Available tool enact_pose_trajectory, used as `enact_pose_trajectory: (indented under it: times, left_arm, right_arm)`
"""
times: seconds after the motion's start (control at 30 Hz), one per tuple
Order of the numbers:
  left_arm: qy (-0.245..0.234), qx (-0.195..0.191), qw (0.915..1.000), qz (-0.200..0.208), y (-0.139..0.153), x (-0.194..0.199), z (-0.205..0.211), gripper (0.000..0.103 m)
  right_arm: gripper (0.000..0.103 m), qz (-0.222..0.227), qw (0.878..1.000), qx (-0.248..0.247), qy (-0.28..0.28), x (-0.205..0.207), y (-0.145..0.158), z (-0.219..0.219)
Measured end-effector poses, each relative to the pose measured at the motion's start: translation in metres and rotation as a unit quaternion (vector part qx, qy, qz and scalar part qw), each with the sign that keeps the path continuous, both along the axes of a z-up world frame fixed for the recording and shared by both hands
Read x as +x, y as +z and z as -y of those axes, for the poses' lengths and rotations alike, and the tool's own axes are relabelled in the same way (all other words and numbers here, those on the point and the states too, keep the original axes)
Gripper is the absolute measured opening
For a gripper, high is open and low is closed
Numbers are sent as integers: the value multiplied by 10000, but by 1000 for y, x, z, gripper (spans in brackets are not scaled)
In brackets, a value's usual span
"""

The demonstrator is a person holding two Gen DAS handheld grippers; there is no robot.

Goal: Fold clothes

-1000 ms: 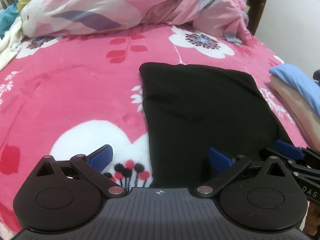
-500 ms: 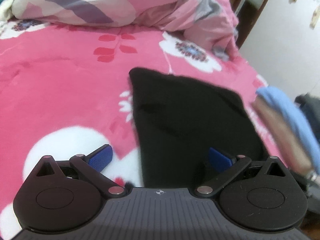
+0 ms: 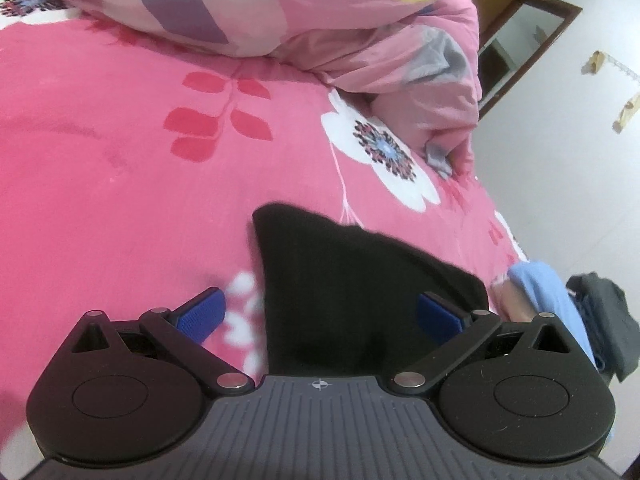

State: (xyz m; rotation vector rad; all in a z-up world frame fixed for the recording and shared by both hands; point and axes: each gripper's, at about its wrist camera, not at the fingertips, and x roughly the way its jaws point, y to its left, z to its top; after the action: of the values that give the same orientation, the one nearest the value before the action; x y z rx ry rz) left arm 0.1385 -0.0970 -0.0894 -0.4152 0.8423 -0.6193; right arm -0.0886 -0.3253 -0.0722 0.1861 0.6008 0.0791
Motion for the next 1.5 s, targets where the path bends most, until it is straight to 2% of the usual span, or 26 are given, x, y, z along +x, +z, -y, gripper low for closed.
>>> enact_pose_trajectory:
  times: [0.1, 0.2, 0.27, 0.33, 0.4, 0.47, 0.57, 0.67, 0.77, 0.93, 1.13, 1.2, 1.23, 1.27, 1.33, 1.37, 1.5]
  left_arm:
    - [23, -130, 9999, 18, -3, 12, 3, 102]
    - [42, -236, 9996, 166, -6, 15, 4, 102]
    - [35, -348, 9990, 261, -8, 15, 3, 102]
    - [27, -461, 9983, 356, -10, 15, 2, 102]
    - [-57, -647, 9971, 390, -12, 15, -2, 102]
    - [-208, -870, 9953, 383, -14, 15, -9, 100]
    - [-393, -1005, 9934, 378, -16, 16, -15, 97]
    - [-578, -915, 9935, 343, -15, 15, -15, 92]
    - [-751, -804, 9936, 262, -14, 12, -18, 83]
    - [-852, -849, 9927, 122, -15, 17, -16, 82]
    - [-853, -659, 9938, 260, -16, 28, 9, 81]
    - [-743, -576, 9952, 280, -16, 30, 12, 75]
    - [-662, -539, 9960, 275, -16, 31, 12, 66]
    - [-581, -501, 9967, 271, -16, 32, 13, 54]
    - [-423, -490, 9977, 200, -17, 34, 11, 40]
    - [-374, -512, 9979, 144, -17, 35, 9, 34]
    - [-283, -610, 9977, 8, -13, 33, 4, 21]
  right_arm:
    - [55, 20, 9998, 177, 67, 3, 12, 8]
    - [56, 327, 9992, 243, 10, 16, 32, 21]
    - [62, 390, 9990, 163, -144, 32, 41, 31]
    - [64, 218, 9986, 200, -430, 58, 42, 47]
    - [64, -105, 9970, 457, -623, 86, 36, 65]
    - [64, -301, 9952, 728, -575, 106, 29, 75]
    - [64, -596, 9904, 1139, -504, 137, 18, 90]
    - [64, -953, 9799, 1637, -629, 152, 1, 104]
    - [64, -1018, 9708, 2093, -581, 142, -5, 113]
    - [61, -1204, 9594, 2515, -422, 132, -7, 120]
    - [49, -1081, 9501, 2907, -322, 170, -22, 125]
    - [43, -1027, 9528, 2849, -230, 181, -25, 122]
    - [36, -1006, 9544, 2806, -188, 185, -26, 120]
    - [28, -989, 9549, 2795, -188, 186, -26, 121]
    - [20, -929, 9556, 2790, -169, 185, -24, 121]
    - [18, -848, 9592, 2692, -145, 182, -20, 118]
    - [16, -456, 9770, 2082, 3, 169, 6, 100]
